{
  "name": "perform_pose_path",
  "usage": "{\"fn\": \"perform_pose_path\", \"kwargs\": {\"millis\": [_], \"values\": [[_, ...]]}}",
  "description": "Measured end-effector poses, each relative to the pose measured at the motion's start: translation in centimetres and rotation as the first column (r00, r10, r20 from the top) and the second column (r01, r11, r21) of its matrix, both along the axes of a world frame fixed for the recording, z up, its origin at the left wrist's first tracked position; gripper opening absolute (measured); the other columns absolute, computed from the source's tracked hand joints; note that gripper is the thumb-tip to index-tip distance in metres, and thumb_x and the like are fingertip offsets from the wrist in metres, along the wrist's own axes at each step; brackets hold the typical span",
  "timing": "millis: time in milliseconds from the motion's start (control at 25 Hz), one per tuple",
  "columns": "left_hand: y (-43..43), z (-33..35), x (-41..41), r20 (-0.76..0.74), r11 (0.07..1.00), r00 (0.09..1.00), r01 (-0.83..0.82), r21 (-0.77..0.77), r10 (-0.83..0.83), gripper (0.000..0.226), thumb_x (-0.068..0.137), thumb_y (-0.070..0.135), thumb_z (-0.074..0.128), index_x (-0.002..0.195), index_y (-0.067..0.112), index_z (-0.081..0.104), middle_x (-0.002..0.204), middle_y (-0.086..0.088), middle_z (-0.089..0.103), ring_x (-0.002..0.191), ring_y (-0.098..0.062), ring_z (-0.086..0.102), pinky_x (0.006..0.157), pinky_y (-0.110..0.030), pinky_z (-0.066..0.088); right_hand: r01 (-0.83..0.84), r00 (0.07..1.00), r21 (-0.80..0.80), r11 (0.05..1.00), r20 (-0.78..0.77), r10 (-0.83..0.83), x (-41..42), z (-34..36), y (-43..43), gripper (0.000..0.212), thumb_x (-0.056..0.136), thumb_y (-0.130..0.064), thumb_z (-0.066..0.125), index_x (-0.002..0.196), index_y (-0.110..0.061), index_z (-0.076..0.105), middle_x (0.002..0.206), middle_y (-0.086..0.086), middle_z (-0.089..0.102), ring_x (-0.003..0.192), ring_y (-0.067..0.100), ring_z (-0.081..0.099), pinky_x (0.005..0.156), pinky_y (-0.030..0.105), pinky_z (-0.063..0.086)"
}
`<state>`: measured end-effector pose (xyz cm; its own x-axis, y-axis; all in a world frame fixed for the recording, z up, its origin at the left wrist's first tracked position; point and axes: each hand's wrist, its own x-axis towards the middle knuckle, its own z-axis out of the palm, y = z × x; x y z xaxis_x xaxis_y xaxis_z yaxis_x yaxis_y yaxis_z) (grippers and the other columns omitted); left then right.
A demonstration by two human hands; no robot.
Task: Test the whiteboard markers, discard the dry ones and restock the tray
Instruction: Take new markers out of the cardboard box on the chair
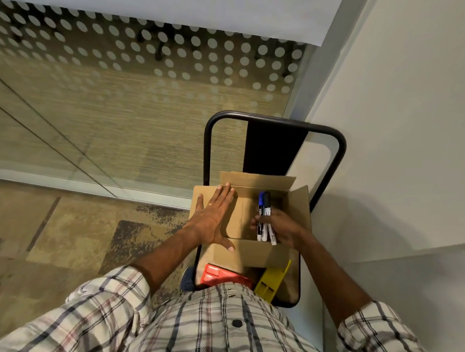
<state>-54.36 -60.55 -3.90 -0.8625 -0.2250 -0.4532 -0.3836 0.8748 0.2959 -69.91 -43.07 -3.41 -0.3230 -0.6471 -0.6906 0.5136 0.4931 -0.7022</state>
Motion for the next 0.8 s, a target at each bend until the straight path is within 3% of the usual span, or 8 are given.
{"fn": "perform_pose_path", "kwargs": {"millis": [160, 280, 360, 440, 640, 800], "values": [[-0.4, 0.4, 0.0, 0.014, 1.0, 1.0, 0.009, -0.009, -0.009, 0.157, 0.054, 0.082, 0.077, 0.152, 0.025, -0.033, 0.158, 0.002, -0.043, 0.15, -0.024, -0.03, 0.119, -0.067, -0.008, 0.064, 0.997, -0.06, 0.996, -0.028, -0.066, -0.3, 1.0, 0.5, 0.027, 0.101, -0.013, 0.058, 0.127, -0.007, 0.055, 0.106, 0.011, 0.071, 0.098, 0.023, 0.072, 0.073, 0.03, 0.06], [-0.5, 0.9, 0.5, -0.011, 0.97, 0.997, 0.066, -0.234, -0.07, 0.14, 0.061, 0.099, 0.047, 0.156, 0.024, -0.024, 0.164, -0.003, -0.03, 0.152, -0.027, -0.024, 0.112, -0.08, -0.005, 0.112, 0.993, -0.121, 0.986, -0.02, -0.115, -0.7, 2.3, 1.4, 0.034, 0.1, -0.02, 0.06, 0.131, -0.006, 0.056, 0.108, 0.012, 0.072, 0.101, 0.025, 0.073, 0.073, 0.032, 0.06], [-0.3, 1.1, 1.1, -0.091, 0.946, 0.996, -0.011, -0.324, -0.02, 0.126, 0.068, 0.1, 0.032, 0.159, 0.024, -0.012, 0.167, -0.003, -0.018, 0.154, -0.028, -0.019, 0.111, -0.081, -0.004, 0.156, 0.985, -0.125, 0.98, -0.06, -0.164, -1.1, 2.7, 2.0, 0.038, 0.1, -0.022, 0.06, 0.134, -0.006, 0.054, 0.114, 0.014, 0.072, 0.103, 0.027, 0.073, 0.076, 0.036, 0.061], [-0.2, 1.2, 1.7, -0.148, 0.951, 0.987, -0.099, -0.293, 0.058, 0.111, 0.077, 0.095, 0.026, 0.16, 0.026, -0.003, 0.168, -0.002, -0.014, 0.155, -0.028, -0.017, 0.117, -0.074, -0.001, 0.203, 0.968, -0.12, 0.972, -0.123, -0.217, -1.4, 3.2, 2.5, 0.04, 0.102, -0.024, 0.057, 0.139, -0.009, 0.051, 0.12, 0.012, 0.072, 0.103, 0.026, 0.073, 0.077, 0.037, 0.062], [0.5, 1.6, 2.3, -0.337, 0.955, 0.939, -0.162, -0.249, 0.071, 0.073, 0.096, 0.059, 0.051, 0.155, 0.018, 0.034, 0.169, -0.01, 0.008, 0.157, -0.028, -0.003, 0.12, -0.054, 0.034, 0.192, 0.938, -0.173, 0.966, -0.258, -0.233, -2.1, 4.4, 2.9, 0.037, 0.104, -0.027, 0.052, 0.141, -0.027, 0.045, 0.13, 0.003, 0.066, 0.109, 0.024, 0.071, 0.085, 0.038, 0.06], [2.1, 1.7, 2.5, -0.544, 0.983, 0.839, -0.082, -0.164, -0.02, 0.053, 0.094, 0.03, 0.067, 0.142, 0.013, 0.051, 0.166, -0.014, 0.013, 0.152, -0.033, 0.021, 0.103, -0.042, 0.051, 0.177, 0.93, -0.265, 0.948, -0.271, -0.249, -3.1, 5.0, 2.2, 0.044, 0.105, -0.022, 0.05, 0.148, -0.024, 0.039, 0.137, -0.002, 0.061, 0.116, 0.022, 0.067, 0.091, 0.039, 0.057]]}}
